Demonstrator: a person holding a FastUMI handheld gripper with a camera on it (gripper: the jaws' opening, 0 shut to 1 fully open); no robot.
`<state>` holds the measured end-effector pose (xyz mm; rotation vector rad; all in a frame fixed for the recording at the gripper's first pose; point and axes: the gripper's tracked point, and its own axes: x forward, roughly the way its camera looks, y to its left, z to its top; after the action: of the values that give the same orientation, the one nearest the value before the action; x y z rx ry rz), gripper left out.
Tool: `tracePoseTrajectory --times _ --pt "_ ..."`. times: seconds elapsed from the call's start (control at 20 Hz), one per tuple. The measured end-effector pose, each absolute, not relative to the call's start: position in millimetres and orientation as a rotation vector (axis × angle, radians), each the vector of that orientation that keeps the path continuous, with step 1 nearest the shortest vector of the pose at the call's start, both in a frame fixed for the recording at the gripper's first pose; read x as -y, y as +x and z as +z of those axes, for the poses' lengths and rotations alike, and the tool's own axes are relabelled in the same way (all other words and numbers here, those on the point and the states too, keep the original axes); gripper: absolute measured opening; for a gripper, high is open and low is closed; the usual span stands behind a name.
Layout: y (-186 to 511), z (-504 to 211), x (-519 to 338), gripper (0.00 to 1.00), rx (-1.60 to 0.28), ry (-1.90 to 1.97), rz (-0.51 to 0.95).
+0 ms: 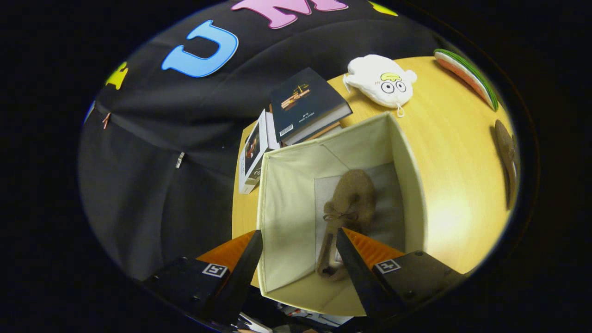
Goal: Open the storage box then place both shoes into the box .Put the left shoe in first, then the right shoe, with the right side of both shoes facing outward in a uniform manner.
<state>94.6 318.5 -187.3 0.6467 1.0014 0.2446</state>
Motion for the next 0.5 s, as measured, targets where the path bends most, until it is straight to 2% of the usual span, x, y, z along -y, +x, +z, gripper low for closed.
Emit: tracePoseTrajectory --times 0.25,0.5 --pt "84 -152 -254 0.98 -0.863 0.488 0.284" --pt "80 -136 -145 0.98 -0.701 0.296 0.195"
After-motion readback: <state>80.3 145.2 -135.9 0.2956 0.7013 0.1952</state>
